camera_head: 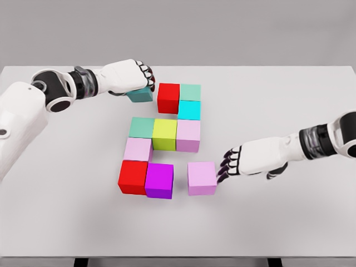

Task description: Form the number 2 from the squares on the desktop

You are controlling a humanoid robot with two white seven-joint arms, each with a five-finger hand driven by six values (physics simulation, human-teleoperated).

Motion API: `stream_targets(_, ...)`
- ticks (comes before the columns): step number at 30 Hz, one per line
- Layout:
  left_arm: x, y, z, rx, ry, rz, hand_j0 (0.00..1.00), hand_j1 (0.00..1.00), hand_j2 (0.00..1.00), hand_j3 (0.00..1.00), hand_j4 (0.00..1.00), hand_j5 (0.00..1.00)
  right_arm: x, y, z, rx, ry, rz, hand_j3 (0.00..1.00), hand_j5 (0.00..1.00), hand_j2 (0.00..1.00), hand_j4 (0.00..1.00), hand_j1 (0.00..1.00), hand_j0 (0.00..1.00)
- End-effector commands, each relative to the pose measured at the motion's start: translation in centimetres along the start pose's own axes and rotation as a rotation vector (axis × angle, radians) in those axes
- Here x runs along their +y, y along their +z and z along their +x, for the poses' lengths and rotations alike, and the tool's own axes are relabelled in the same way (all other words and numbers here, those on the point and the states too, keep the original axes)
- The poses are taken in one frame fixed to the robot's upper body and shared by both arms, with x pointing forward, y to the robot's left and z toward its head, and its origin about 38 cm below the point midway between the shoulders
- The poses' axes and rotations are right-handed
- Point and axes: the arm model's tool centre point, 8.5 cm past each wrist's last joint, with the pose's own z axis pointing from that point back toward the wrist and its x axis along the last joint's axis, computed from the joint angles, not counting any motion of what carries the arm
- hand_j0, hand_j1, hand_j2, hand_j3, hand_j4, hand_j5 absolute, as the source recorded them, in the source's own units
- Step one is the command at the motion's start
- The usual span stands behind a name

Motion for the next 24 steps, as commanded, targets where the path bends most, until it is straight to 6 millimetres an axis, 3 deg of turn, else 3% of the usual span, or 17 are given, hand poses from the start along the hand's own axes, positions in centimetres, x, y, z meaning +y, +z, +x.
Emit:
stream_targets(1,0.2,-0.2,0.2,-0.004,0.008,0.006,0.75,0.75,0.75,0.75,0.75,0.75,0.1,0.5,-1.0,0.033,-0.013,-0.001,0.99,0.99,0.99,0.99,0.99,0.99)
stream_targets(11,0.1,-0.3,0.2,-0.004,0.008,-0.007,0.76,0.76,0.76,0.76,0.76,0.76,-0.7,-0.1,-1.0,0.020,0.001,-0.017,0.99,0.99,0.99,0.99,0.99,0.99)
stream_targets(14,0.1,-0.3,0.2,-0.004,0.008,-0.007,0.83,0.83,0.83,0.83,0.83,0.83,-0.8,-0.4,-0.5,0.007,0.009,-0.018,0.99,0.99,0.99,0.99,0.99,0.99)
stream_targets(17,0.4,-0.5,0.2,-0.007,0.009,-0.001,1.00,1.00,1.00,1.00,1.00,1.00,-1.0,-0.6,0.0,-0.009,0.017,-0.021,0.99,0.99,0.99,0.99,0.99,0.99)
stream_targets(20,0.6,-0.6,0.2,-0.006,0.010,0.002,1.00,1.00,1.00,1.00,1.00,1.00,-1.4,-1.1,1.2,-0.043,0.038,-0.027,0.99,0.99,0.99,0.99,0.99,0.99)
stream_targets(24,0.7,-1.0,0.3,-0.010,0.018,0.004,1.00,1.00,1.00,1.00,1.00,1.00,-1.4,-1.1,1.1,-0.042,0.036,-0.027,0.99,0.99,0.99,0.99,0.99,0.99)
